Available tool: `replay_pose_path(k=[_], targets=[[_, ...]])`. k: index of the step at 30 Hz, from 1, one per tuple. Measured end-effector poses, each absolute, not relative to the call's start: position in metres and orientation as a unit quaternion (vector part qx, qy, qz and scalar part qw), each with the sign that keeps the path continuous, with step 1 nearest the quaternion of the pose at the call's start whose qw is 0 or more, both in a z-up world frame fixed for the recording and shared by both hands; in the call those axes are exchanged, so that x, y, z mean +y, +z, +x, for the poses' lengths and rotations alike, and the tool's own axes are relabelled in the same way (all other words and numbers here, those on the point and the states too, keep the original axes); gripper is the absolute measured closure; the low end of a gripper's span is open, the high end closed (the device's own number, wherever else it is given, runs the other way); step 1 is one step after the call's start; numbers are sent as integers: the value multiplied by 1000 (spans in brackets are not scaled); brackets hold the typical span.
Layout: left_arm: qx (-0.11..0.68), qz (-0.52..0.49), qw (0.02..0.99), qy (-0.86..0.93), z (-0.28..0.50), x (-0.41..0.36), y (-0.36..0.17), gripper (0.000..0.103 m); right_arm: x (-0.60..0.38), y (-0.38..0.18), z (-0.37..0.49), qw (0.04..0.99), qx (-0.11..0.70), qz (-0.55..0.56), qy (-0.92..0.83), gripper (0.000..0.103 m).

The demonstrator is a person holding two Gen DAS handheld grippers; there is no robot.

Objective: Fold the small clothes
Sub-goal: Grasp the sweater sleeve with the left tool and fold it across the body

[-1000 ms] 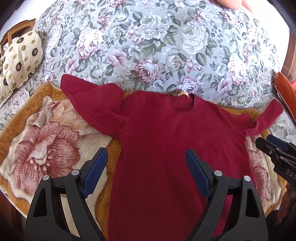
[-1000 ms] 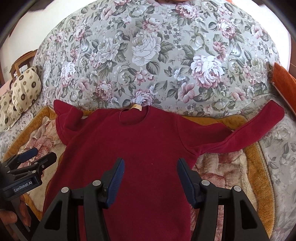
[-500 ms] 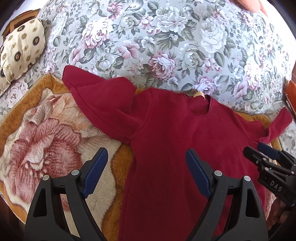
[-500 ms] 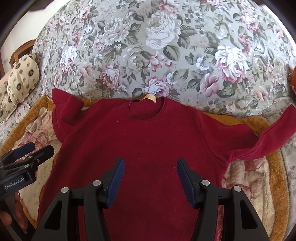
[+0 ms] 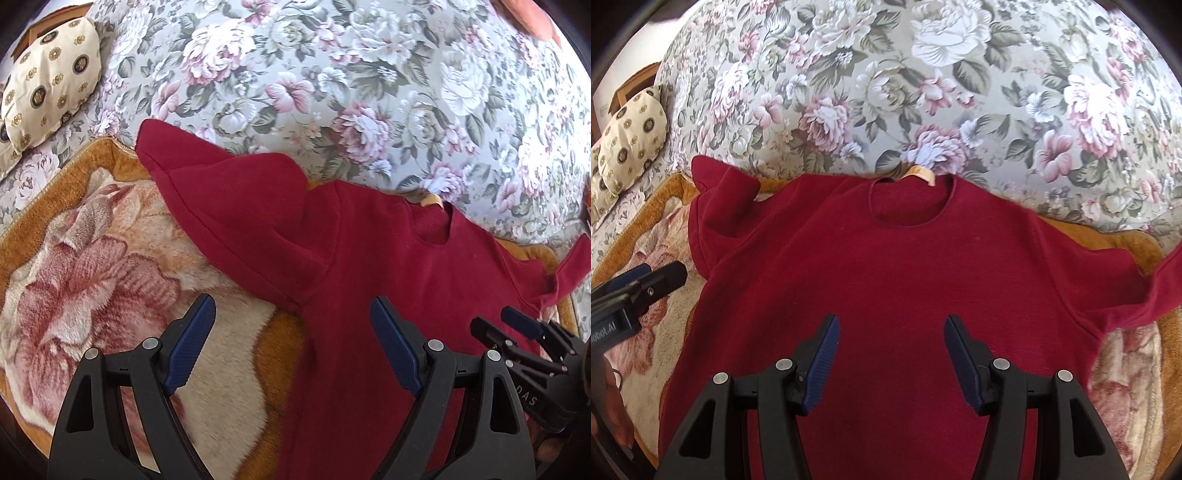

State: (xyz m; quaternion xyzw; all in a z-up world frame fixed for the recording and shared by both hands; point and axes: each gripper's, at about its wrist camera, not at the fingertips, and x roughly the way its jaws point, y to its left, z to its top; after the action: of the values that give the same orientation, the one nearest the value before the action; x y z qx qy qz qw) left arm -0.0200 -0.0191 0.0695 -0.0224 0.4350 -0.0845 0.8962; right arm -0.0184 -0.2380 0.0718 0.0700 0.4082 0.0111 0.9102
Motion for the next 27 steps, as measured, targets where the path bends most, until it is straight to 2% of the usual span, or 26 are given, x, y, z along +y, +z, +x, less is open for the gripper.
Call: replay_pose_path(k=[10,17,27], targets=[[451,-96,887,-36,48,66,70,17,-209,73,6,912,403,63,44,46],[458,-211,863,-18,120,131,57,17,-200,71,13,908,406,76,67,46],[472,-292,831,-28,192,159,14,17,-198,65,17,905,409,84,86,46]])
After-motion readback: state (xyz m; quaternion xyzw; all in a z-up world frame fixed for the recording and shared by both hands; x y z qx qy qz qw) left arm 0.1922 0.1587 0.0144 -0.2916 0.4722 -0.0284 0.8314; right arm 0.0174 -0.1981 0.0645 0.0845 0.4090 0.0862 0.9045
